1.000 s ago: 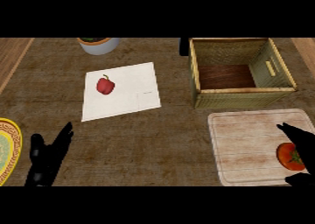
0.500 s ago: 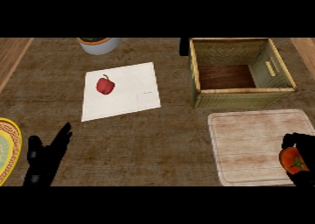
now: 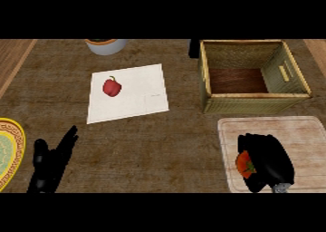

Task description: Pick the tomato from the cutting board and place it in the basket

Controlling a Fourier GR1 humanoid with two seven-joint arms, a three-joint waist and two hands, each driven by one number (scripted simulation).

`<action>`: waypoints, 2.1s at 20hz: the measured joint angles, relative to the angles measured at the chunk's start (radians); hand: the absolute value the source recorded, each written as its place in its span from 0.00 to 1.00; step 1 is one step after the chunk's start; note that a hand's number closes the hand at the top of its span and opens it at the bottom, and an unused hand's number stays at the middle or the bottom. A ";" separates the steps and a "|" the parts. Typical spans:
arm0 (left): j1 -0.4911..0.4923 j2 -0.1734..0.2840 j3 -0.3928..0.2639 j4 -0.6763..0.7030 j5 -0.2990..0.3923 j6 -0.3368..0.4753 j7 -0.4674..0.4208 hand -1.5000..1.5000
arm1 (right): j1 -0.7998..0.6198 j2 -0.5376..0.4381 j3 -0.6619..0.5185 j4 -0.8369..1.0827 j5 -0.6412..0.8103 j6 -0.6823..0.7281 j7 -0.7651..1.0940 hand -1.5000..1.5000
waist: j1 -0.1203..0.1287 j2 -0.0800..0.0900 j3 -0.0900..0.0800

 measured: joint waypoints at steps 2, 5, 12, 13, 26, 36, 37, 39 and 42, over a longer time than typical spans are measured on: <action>-0.007 0.000 -0.005 0.002 -0.001 -0.006 0.002 0.50 | -0.047 0.069 0.101 -0.018 0.005 0.048 0.100 1.00 | 0.013 0.001 0.001; -0.009 -0.002 -0.007 0.005 0.000 -0.010 0.005 0.50 | -0.106 0.126 0.237 -0.068 -0.054 0.068 0.276 1.00 | 0.016 0.001 0.002; -0.014 0.005 0.002 0.014 0.010 -0.021 0.012 0.50 | -0.229 0.170 0.335 -0.275 -0.350 -0.183 0.540 1.00 | 0.016 0.001 0.007; -0.014 0.001 -0.001 0.013 0.008 -0.019 0.014 0.50 | -0.266 0.172 0.346 -0.301 -0.365 -0.215 0.589 1.00 | 0.015 0.000 0.006; 0.002 -0.002 0.008 0.004 0.000 -0.008 0.020 0.50 | -0.912 0.174 0.110 -0.319 -0.424 -0.213 1.000 1.00 | -0.007 -0.005 0.004; 0.003 0.006 0.029 0.014 0.015 -0.028 0.012 0.50 | -1.175 0.112 -0.194 -0.071 -0.497 -0.124 0.960 1.00 | -0.015 0.000 0.006; 0.003 0.001 0.027 0.010 0.011 -0.024 0.013 0.50 | -1.178 0.103 -0.208 -0.048 -0.501 -0.120 0.950 1.00 | -0.015 0.000 0.007; 0.005 0.002 0.027 -0.001 0.009 -0.023 0.023 0.50 | -1.206 0.083 -0.236 0.006 -0.508 -0.111 0.934 1.00 | -0.014 0.001 0.006; 0.009 -0.002 0.025 -0.005 0.002 -0.022 0.017 0.50 | -1.223 0.050 -0.276 0.099 -0.523 -0.109 0.889 1.00 | -0.013 0.003 0.005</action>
